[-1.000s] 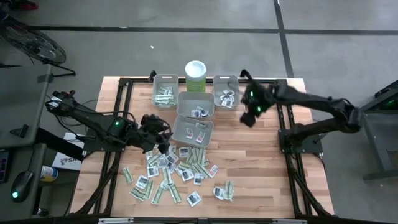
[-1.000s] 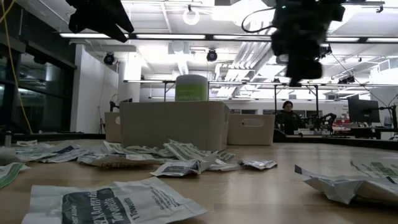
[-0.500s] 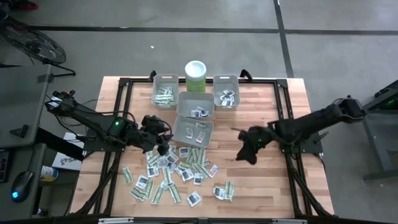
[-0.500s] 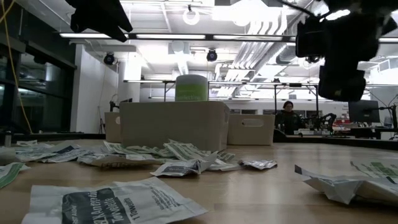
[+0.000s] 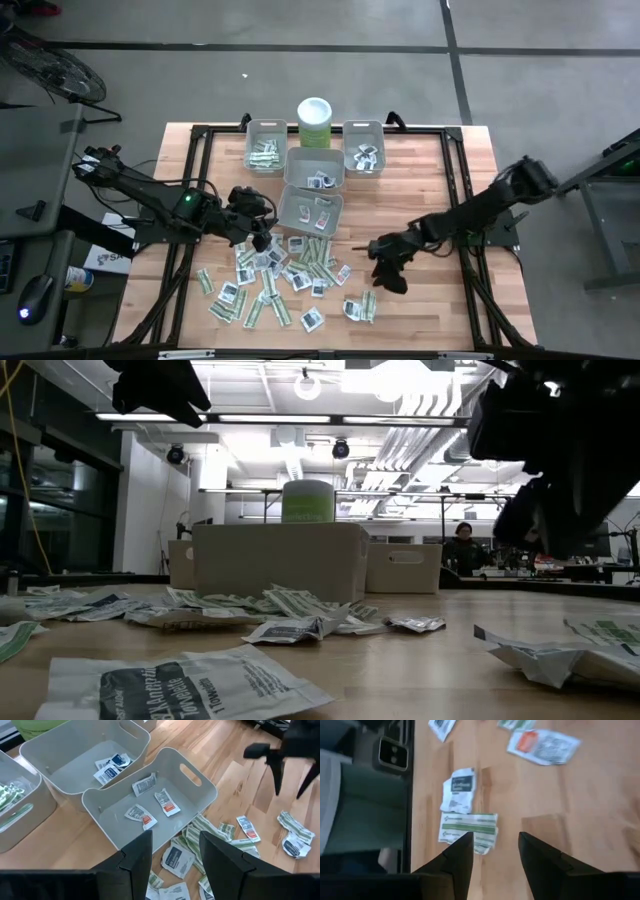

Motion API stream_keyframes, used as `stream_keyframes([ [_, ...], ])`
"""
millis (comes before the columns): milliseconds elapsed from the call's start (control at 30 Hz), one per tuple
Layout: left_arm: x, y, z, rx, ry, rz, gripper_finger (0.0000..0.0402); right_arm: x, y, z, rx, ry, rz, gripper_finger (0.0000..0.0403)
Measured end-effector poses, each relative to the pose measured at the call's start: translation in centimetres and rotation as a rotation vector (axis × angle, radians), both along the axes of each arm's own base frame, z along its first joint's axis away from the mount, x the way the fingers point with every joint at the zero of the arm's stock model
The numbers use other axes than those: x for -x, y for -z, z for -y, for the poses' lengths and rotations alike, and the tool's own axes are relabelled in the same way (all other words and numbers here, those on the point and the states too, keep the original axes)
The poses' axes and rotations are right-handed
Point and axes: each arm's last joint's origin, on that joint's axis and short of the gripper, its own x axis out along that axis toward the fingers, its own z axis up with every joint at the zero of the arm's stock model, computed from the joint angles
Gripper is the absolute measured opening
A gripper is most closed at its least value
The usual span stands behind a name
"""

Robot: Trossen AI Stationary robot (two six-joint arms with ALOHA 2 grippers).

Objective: Pick & Place First Aid Supplies
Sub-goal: Put the bandage pack into the left bin

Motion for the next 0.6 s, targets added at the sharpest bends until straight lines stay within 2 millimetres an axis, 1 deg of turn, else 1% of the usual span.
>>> stream_keyframes([
  [133,0.0,0.0,0.0,-0.001,0.0,-0.003,0.0162,-1.4,0.8,-0.9,0.013,-0.059,-0.019,0.015],
  [233,0.0,0.0,0.0,-0.003,0.0,-0.007,0.0162,-2.1,1.4,-1.3,0.006,-0.084,-0.041,0.0151],
  [300,0.0,0.0,0.0,-0.003,0.0,-0.007,0.0162,-2.3,1.8,-1.6,0.009,-0.092,-0.06,0.015],
  [400,0.1,0.0,0.0,-0.003,0.0,-0.007,0.0162,-2.6,1.9,-2.1,0.007,-0.106,-0.056,0.015],
  [600,0.0,0.0,0.0,-0.003,-0.001,-0.007,0.0162,-2.7,2.8,-2.4,0.019,-0.097,-0.077,0.015],
])
